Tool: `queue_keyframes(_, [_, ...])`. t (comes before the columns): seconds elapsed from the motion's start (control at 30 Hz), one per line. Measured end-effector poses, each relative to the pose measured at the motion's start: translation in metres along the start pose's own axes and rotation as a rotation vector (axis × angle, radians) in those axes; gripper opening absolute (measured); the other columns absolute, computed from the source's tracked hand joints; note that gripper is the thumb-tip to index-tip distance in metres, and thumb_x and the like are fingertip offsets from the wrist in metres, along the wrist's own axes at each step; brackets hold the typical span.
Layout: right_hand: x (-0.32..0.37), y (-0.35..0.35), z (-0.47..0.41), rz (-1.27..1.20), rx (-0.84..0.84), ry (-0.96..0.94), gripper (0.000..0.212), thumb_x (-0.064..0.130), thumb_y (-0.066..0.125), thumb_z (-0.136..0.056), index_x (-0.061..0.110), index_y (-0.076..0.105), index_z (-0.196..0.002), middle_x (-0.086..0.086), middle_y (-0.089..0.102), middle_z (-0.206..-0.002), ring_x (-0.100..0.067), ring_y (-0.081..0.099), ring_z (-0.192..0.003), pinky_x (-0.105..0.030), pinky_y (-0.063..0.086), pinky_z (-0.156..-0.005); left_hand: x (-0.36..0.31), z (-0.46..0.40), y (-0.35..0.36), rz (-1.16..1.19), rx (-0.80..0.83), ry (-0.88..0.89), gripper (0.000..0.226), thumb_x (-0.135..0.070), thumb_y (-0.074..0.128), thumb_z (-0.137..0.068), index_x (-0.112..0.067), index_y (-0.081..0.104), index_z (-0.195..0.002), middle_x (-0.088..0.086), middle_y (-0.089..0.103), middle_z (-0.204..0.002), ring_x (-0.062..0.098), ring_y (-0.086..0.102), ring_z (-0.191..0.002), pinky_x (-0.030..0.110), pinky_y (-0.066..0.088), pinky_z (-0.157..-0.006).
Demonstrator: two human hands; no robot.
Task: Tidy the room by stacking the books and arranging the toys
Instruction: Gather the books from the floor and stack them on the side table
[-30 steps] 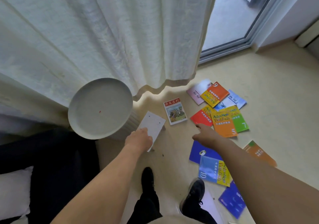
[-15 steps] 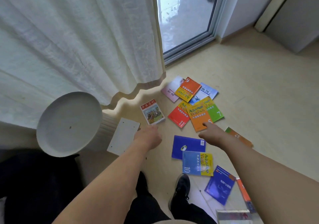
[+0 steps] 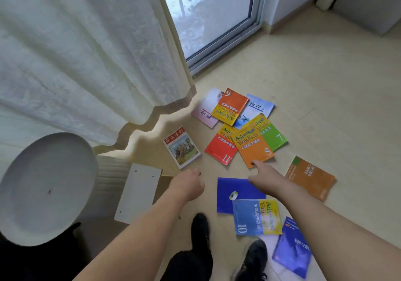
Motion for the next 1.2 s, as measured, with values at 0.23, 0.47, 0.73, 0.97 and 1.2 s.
queue_keyframes(0.23, [-0.111, 0.082, -0.222, 0.083, -0.056, -0.008, 0.067, 0.017, 0.049, -0.088, 0.015, 0.028, -0.151, -0.012, 0.036, -0.150, -0.030, 0.047, -0.128, -0.041, 0.045, -0.103, -0.012, -0.238, 0.121, -0.134, -0.072, 0.116, 0.041, -0.029, 0.045, -0.098, -0.017, 0.053, -0.137, 0.004, 0.056, -0.137, 0.024, 0.056, -0.121, 0.037, 0.049, -0.097])
queue_keyframes(0.47, [-0.219, 0.151, -0.374, 0.089, -0.131, 0.030, 0.068, 0.022, 0.052, -0.086, 0.014, 0.029, -0.149, -0.013, 0.034, -0.150, -0.032, 0.046, -0.128, -0.044, 0.044, -0.103, -0.021, -0.407, 0.167, -0.213, -0.251, 0.238, 0.047, -0.026, 0.049, -0.096, -0.021, 0.049, -0.143, 0.004, 0.052, -0.145, 0.028, 0.054, -0.127, 0.036, 0.047, -0.102])
queue_keyframes(0.73, [-0.234, 0.202, -0.398, 0.081, -0.094, -0.020, 0.072, 0.020, 0.056, -0.084, 0.019, 0.027, -0.151, -0.009, 0.032, -0.152, -0.026, 0.053, -0.118, -0.041, 0.053, -0.093, -0.004, -0.422, 0.195, -0.364, -0.119, 0.160, 0.051, -0.027, 0.047, -0.096, -0.022, 0.045, -0.146, 0.006, 0.049, -0.148, 0.028, 0.050, -0.130, 0.037, 0.044, -0.104])
queue_keyframes(0.97, [-0.241, 0.201, -0.416, 0.274, -0.105, -0.030, 0.068, 0.013, 0.045, -0.083, 0.022, 0.032, -0.149, -0.009, 0.038, -0.149, -0.029, 0.052, -0.122, -0.041, 0.051, -0.095, -0.005, -0.419, 0.218, -0.583, 0.001, 0.107, 0.047, -0.015, 0.045, -0.094, -0.016, 0.052, -0.141, 0.008, 0.054, -0.143, 0.029, 0.054, -0.126, 0.040, 0.048, -0.102])
queue_keyframes(1.2, [-0.251, 0.202, -0.423, 0.392, -0.070, 0.021, 0.063, 0.015, 0.045, -0.082, 0.020, 0.038, -0.144, -0.010, 0.046, -0.142, -0.031, 0.051, -0.122, -0.043, 0.047, -0.099, -0.039, -0.406, 0.217, -0.524, -0.034, 0.250, 0.048, -0.019, 0.047, -0.099, -0.019, 0.046, -0.147, 0.005, 0.050, -0.147, 0.027, 0.049, -0.130, 0.039, 0.043, -0.104])
Point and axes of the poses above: each hand's wrist, its own z-axis away from the middle knuckle, its own y-axis out of the palm, x = y × z, the point moved 4 cm from there along -z, towards the middle knuckle
